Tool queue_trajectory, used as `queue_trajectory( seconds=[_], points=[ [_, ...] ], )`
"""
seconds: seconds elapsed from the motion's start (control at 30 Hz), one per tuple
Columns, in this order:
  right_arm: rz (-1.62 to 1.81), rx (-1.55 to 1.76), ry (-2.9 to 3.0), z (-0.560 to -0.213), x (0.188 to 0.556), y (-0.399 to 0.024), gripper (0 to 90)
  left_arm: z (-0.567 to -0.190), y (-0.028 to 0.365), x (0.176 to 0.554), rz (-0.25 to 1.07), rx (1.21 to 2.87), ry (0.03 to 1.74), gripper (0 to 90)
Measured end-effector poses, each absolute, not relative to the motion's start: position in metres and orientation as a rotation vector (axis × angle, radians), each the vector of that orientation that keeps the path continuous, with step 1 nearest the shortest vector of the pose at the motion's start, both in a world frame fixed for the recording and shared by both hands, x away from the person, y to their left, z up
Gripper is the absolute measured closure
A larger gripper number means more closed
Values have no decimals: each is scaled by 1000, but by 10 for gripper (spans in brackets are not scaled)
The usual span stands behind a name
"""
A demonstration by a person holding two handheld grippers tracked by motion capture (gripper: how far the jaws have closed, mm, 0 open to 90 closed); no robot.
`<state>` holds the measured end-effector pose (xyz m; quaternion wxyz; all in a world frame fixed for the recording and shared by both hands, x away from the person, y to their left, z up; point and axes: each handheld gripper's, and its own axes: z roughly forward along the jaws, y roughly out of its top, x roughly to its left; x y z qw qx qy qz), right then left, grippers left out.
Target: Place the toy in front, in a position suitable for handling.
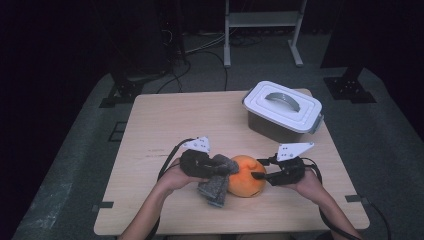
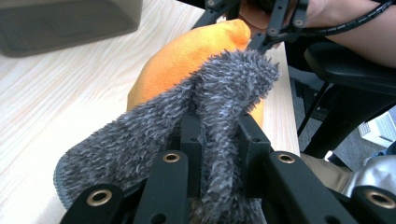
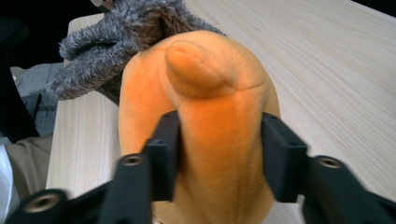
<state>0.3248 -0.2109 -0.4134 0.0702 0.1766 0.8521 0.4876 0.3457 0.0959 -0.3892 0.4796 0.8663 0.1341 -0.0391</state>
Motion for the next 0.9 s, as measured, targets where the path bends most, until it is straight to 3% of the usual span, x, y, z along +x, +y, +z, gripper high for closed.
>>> queue_trajectory(
  seconds=[0.03, 0.23, 0.43, 0.5, 0.57, 0.63, 0.9],
  points=[
    [1434, 511, 2573, -408, 324, -210, 377, -388, 94, 347, -84, 2124, 323, 760],
    [1256, 352, 2618, -385, 327, -196, 296, -385, 90, 348, -81, 2129, 309, 760],
    [1227, 330, 2678, -386, 335, -184, 278, -387, 92, 348, -73, 2141, 317, 760],
    [1289, 367, 2693, -394, 337, -184, 387, -388, 93, 349, -79, 2140, 331, 760],
    [1295, 367, 2685, -396, 337, -184, 424, -391, 94, 351, -81, 2125, 351, 760],
    [1306, 381, 2644, -398, 334, -183, 556, -391, 95, 352, -77, 2117, 357, 762],
    [1439, 452, 2574, -396, 331, -179, 601, -382, 103, 354, -74, 2056, 370, 762]
  ],
)
